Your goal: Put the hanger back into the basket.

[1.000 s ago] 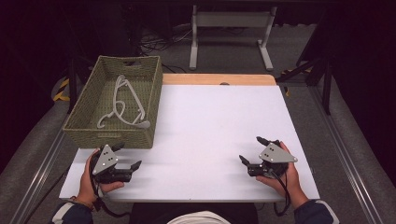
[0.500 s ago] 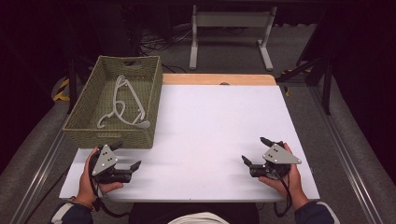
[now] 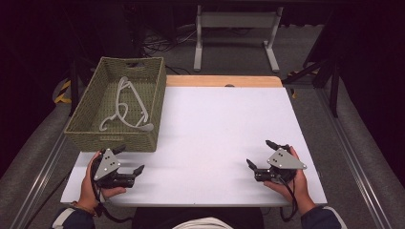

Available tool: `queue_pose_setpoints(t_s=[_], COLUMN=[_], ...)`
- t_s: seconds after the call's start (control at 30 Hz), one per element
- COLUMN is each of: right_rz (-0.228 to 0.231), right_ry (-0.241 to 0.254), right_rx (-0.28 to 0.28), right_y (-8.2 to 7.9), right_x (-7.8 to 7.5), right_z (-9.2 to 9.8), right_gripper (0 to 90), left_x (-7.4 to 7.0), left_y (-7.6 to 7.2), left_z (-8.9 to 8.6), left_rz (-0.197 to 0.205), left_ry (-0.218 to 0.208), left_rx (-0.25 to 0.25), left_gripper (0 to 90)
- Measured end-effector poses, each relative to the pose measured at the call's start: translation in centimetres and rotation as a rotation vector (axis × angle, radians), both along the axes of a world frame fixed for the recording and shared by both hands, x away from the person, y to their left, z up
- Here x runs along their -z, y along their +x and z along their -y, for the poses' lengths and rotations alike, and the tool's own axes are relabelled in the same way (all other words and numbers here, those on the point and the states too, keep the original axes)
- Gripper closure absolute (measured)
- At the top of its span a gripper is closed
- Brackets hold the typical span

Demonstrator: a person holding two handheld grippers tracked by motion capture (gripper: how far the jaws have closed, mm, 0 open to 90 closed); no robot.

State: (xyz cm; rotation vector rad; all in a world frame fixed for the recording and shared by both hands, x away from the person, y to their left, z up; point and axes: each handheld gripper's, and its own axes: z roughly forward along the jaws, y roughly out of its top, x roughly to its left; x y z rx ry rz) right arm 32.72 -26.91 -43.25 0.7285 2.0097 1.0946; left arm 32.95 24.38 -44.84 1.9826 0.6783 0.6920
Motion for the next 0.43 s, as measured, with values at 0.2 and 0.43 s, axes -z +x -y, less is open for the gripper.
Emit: queue_pose_setpoints(t_s=[0.2, 0.43], right_rz=[0.002, 0.002], right_ry=[-0.005, -0.006], right_rx=[0.003, 0.002], right_y=[0.03, 0.15], right_x=[0.09, 0.17], right_z=[-0.02, 0.11], right_gripper=[10.4, 10.5], left_x=[0.03, 0.09], left_y=[0.08, 0.41], left_z=[0.01, 0.02], left_rz=[-0.001, -0.013], left_ry=[-0.001, -0.005], left_rx=[-0.002, -0.016], left_gripper=[7.9, 8.1])
